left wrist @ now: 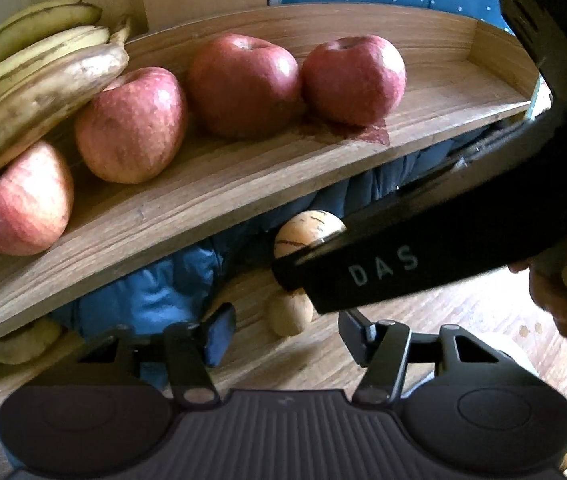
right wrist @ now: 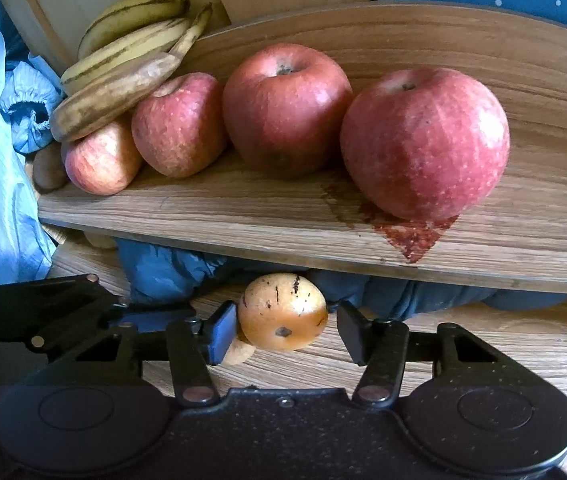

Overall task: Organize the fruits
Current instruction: 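Close the right tool on the spotted yellow apple while the left closes on the kiwi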

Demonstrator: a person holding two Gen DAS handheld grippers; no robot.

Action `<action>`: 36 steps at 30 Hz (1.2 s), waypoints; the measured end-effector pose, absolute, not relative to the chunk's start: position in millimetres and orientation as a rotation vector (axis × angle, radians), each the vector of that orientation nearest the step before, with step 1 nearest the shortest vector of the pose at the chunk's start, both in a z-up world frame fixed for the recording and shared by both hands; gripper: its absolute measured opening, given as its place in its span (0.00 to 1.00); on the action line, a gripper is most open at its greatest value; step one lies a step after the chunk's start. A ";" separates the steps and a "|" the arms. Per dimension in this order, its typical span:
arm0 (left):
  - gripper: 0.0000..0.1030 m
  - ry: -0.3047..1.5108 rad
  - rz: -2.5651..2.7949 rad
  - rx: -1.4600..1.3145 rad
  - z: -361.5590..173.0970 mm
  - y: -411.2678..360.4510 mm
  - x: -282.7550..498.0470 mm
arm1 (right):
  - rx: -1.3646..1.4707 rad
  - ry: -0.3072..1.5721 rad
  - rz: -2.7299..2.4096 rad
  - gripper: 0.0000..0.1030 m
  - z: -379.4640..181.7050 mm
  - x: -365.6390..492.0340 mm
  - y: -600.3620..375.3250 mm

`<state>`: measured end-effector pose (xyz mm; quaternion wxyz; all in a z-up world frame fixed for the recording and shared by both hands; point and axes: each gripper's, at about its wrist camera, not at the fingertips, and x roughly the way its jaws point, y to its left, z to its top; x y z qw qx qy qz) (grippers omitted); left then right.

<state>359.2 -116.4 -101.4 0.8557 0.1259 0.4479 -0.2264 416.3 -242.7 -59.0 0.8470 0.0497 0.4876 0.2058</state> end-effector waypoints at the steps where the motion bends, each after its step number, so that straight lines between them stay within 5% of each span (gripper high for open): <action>1: 0.59 0.941 -0.473 0.261 -101.2 -117.1 360.9 | 0.105 1.030 0.434 0.54 -59.5 416.7 -242.5; 12: 0.41 0.952 -0.491 0.249 -98.3 -120.0 376.2 | 0.107 1.035 0.442 0.50 -61.0 417.4 -241.9; 36: 0.28 0.961 -0.490 0.226 -97.6 -112.5 374.1 | 0.112 1.035 0.444 0.49 -61.3 416.6 -243.0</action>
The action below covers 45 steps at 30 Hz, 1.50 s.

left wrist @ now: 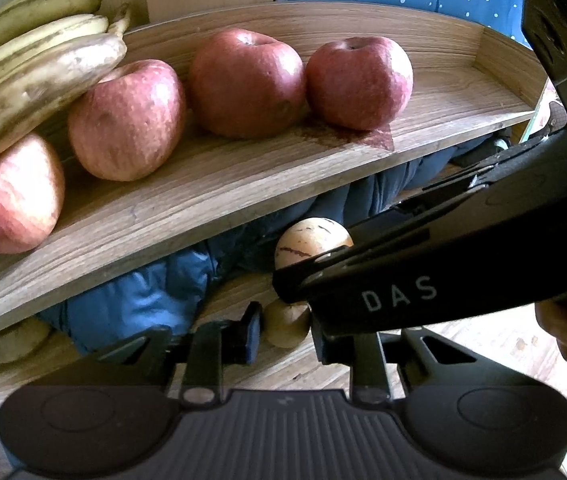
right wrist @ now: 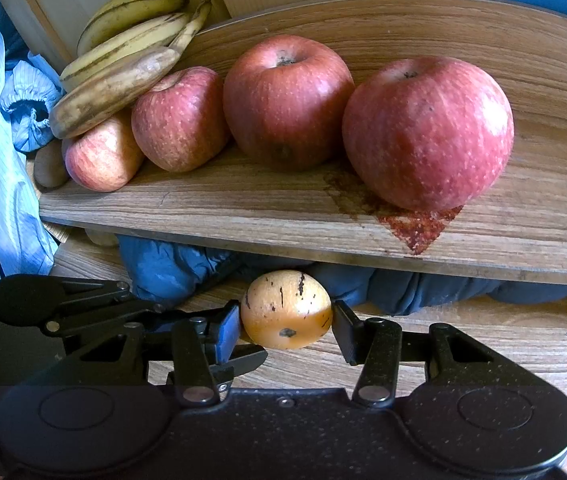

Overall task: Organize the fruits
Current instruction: 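Close the right tool on the spotted yellow apple while the left closes on the kiwi, then carry the kiwi and spotted yellow apple in both tools over the tray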

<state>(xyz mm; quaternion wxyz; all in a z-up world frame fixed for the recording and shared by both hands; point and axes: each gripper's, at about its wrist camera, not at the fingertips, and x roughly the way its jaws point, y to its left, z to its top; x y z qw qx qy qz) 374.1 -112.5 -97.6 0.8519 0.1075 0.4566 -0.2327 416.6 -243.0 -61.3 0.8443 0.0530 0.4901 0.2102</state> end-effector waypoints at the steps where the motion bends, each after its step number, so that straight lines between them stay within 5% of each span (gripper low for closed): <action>1: 0.28 0.962 -0.490 0.226 -97.6 -112.2 374.0 | 0.112 1.035 0.444 0.49 -61.4 416.7 -242.7; 45: 0.27 0.956 -0.330 0.140 -64.6 -57.3 290.1 | 0.130 0.986 0.486 0.49 -26.9 316.5 -246.2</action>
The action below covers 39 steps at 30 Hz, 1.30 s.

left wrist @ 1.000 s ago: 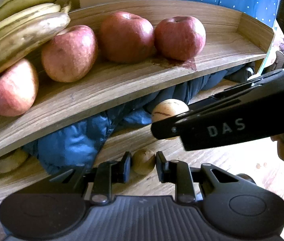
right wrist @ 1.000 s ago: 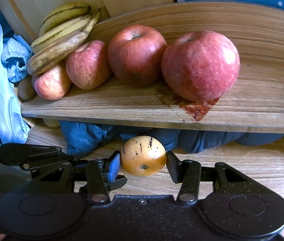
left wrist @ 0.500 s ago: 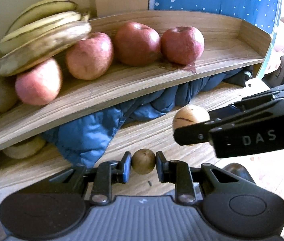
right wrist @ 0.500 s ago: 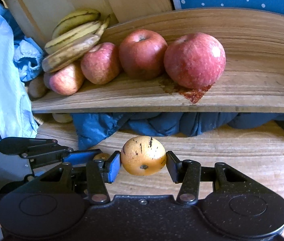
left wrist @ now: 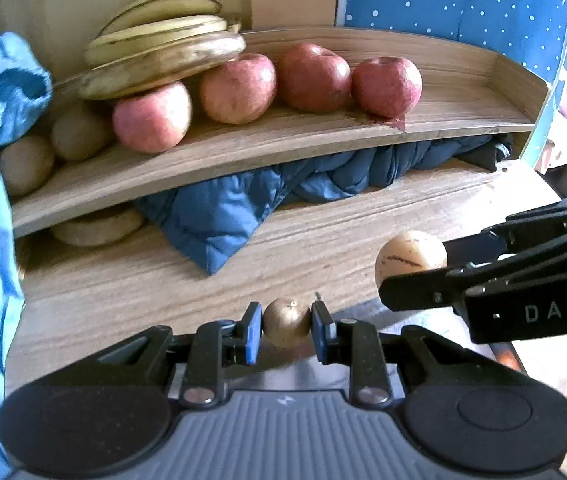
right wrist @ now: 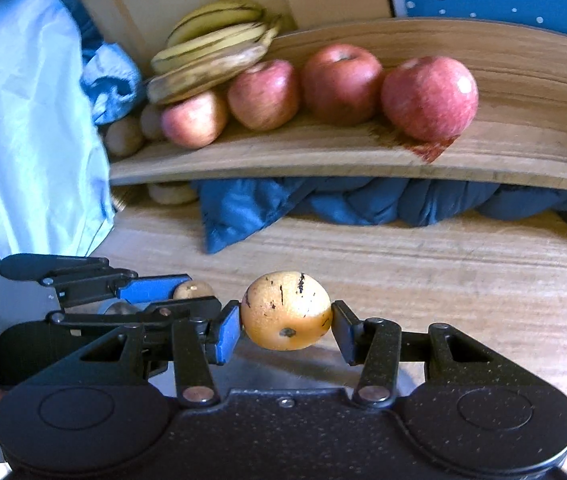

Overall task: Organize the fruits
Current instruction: 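Carry the kiwi and spotted yellow apple in both tools over the tray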

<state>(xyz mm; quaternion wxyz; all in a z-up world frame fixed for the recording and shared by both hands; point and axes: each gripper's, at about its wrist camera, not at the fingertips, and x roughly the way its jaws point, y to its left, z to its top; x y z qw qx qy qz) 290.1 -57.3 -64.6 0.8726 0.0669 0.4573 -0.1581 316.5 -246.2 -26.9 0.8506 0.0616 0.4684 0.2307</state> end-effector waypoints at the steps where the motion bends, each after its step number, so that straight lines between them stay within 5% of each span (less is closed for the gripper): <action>1: 0.27 0.956 -0.325 0.136 -64.0 -55.5 286.6 | 0.125 0.988 0.492 0.49 -27.0 313.2 -244.6; 39: 0.28 1.029 -0.140 0.076 -74.1 -16.7 258.5 | 0.026 1.076 0.610 0.49 -47.2 281.3 -205.3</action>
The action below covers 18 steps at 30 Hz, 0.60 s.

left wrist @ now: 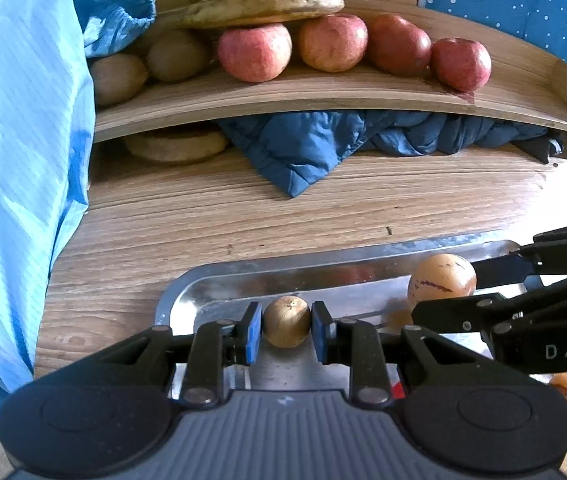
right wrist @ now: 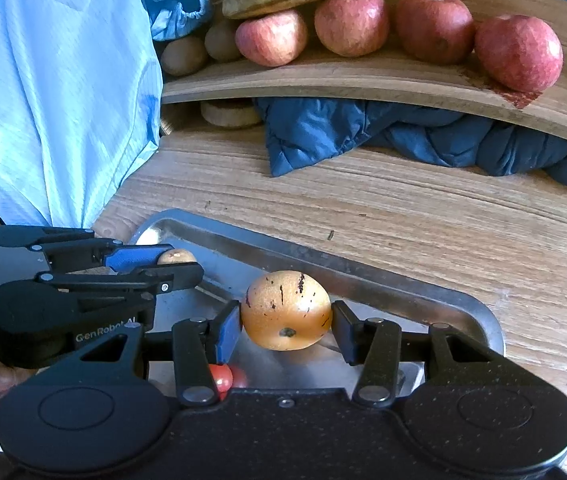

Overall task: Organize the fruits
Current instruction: 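Carry the kiwi and spotted yellow apple in both tools over the tray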

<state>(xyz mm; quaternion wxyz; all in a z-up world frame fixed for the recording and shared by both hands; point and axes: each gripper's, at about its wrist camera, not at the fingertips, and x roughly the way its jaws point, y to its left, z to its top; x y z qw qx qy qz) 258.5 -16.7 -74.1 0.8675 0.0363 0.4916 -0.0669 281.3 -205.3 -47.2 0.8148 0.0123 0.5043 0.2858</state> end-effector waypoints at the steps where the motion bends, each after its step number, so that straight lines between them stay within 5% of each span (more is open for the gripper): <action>1: 0.28 1.030 -0.135 0.077 -74.5 -16.1 258.6 | 0.025 1.077 0.611 0.49 -47.6 281.3 -205.0; 18: 0.28 1.038 -0.118 0.078 -78.6 -11.7 260.6 | 0.013 1.089 0.610 0.49 -53.0 284.5 -199.4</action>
